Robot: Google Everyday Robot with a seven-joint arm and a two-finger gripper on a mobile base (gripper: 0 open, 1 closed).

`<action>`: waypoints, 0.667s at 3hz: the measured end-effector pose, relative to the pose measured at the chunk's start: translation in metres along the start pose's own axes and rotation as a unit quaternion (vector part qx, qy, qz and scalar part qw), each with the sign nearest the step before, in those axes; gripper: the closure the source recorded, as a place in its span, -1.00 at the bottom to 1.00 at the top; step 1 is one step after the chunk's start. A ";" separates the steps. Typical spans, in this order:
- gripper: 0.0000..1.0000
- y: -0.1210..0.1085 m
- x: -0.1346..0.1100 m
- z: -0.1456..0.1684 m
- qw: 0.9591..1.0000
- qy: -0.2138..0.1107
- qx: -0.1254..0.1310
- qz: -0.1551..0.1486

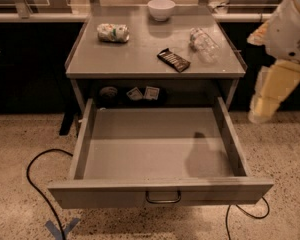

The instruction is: Place rxbar chocolate into top drawer

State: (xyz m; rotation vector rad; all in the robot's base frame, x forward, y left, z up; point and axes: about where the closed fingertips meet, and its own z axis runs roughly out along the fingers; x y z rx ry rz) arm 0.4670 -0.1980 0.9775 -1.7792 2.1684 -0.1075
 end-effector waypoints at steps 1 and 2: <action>-1.00 -0.040 -0.042 0.032 0.999 -0.016 -0.004 -0.040; -1.00 -0.070 -0.072 0.064 0.998 -0.019 -0.003 -0.062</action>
Offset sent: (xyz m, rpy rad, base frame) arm 0.1543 0.0982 -0.0505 -0.0153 -0.0246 0.1854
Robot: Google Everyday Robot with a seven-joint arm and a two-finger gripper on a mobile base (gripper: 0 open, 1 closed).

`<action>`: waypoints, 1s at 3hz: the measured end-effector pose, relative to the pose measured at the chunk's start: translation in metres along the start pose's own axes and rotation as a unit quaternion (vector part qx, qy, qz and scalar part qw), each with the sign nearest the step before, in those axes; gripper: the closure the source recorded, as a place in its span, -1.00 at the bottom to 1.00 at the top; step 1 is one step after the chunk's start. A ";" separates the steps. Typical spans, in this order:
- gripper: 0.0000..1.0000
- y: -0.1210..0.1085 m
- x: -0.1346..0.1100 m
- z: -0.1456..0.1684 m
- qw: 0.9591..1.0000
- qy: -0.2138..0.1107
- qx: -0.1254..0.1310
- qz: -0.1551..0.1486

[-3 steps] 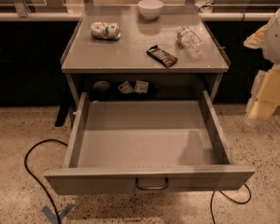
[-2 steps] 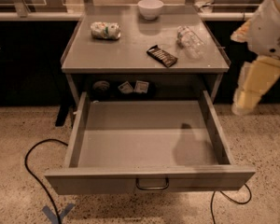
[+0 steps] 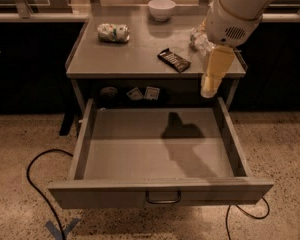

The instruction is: Place rxbar chocolate into top drawer

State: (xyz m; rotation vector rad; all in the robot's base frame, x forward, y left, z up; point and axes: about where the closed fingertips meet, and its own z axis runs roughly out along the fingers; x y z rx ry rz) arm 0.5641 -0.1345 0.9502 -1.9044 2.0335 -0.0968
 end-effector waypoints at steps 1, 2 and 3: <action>-1.00 -0.028 -0.007 0.035 1.000 0.014 0.012 0.001; -1.00 -0.031 -0.009 0.038 1.000 0.014 0.013 -0.001; -1.00 -0.053 -0.020 0.042 1.000 0.009 0.017 -0.017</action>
Offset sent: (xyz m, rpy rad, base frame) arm 0.0313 0.0098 -0.0197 -0.0205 -0.0172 -0.0125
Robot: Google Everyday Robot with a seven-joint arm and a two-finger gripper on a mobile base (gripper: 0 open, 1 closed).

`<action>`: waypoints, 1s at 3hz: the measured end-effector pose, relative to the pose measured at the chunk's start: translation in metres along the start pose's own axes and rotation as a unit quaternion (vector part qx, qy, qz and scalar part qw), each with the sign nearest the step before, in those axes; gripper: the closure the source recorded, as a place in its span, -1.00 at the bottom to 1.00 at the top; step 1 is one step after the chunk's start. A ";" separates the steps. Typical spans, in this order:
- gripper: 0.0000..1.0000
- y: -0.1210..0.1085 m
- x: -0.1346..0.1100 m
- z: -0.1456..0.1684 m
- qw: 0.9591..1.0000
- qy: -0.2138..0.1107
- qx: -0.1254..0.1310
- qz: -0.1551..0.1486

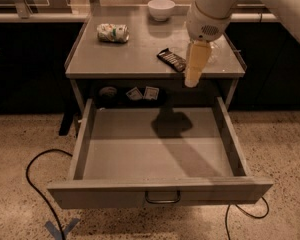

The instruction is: Place rxbar chocolate into top drawer

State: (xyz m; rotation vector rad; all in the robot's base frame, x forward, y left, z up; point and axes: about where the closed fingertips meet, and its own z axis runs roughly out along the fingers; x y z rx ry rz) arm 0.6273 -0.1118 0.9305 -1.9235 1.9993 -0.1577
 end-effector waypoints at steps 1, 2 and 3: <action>-1.00 -0.036 -0.019 0.018 0.999 -0.003 -0.007 -0.034; -1.00 -0.060 -0.037 0.043 0.998 -0.006 -0.024 -0.063; -1.00 -0.072 -0.039 0.078 0.996 0.007 -0.040 -0.080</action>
Offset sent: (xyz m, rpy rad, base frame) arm 0.1082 0.0572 -0.0220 -0.0523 0.0670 0.2032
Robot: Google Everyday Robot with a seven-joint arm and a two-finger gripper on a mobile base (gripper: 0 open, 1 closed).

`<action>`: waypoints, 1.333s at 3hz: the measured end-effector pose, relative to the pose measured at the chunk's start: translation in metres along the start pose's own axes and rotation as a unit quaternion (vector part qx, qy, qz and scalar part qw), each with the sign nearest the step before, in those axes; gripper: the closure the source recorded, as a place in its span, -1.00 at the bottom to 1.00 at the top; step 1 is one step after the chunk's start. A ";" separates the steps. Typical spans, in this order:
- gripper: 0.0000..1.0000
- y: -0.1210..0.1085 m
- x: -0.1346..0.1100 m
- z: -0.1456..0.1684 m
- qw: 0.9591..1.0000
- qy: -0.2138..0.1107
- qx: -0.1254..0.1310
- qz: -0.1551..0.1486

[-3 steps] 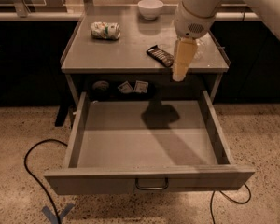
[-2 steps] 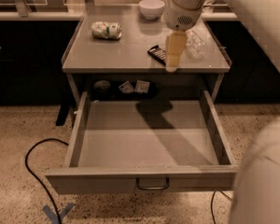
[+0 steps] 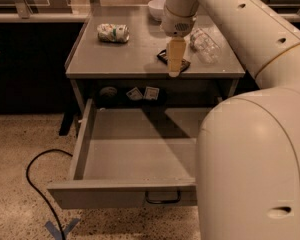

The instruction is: Place rxbar chocolate into top drawer

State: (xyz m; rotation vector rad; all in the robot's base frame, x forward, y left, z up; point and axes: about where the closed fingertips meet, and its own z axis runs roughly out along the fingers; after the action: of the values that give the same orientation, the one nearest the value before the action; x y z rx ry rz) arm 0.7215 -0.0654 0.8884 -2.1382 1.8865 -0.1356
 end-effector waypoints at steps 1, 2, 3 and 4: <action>-1.00 -0.002 0.001 0.005 1.000 -0.001 0.003 0.006; -1.00 -0.006 0.021 0.025 0.999 0.008 0.008 0.044; -1.00 -0.008 0.038 0.046 0.997 -0.005 0.002 0.083; -1.00 -0.022 0.047 0.075 0.994 -0.036 -0.011 0.103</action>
Offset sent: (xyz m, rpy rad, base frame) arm 0.0234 -0.0413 -0.0449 0.0186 -0.0056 -0.2077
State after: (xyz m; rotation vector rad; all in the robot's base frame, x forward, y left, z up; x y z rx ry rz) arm 0.7683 -0.0982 0.8176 -1.9187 2.0601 0.0039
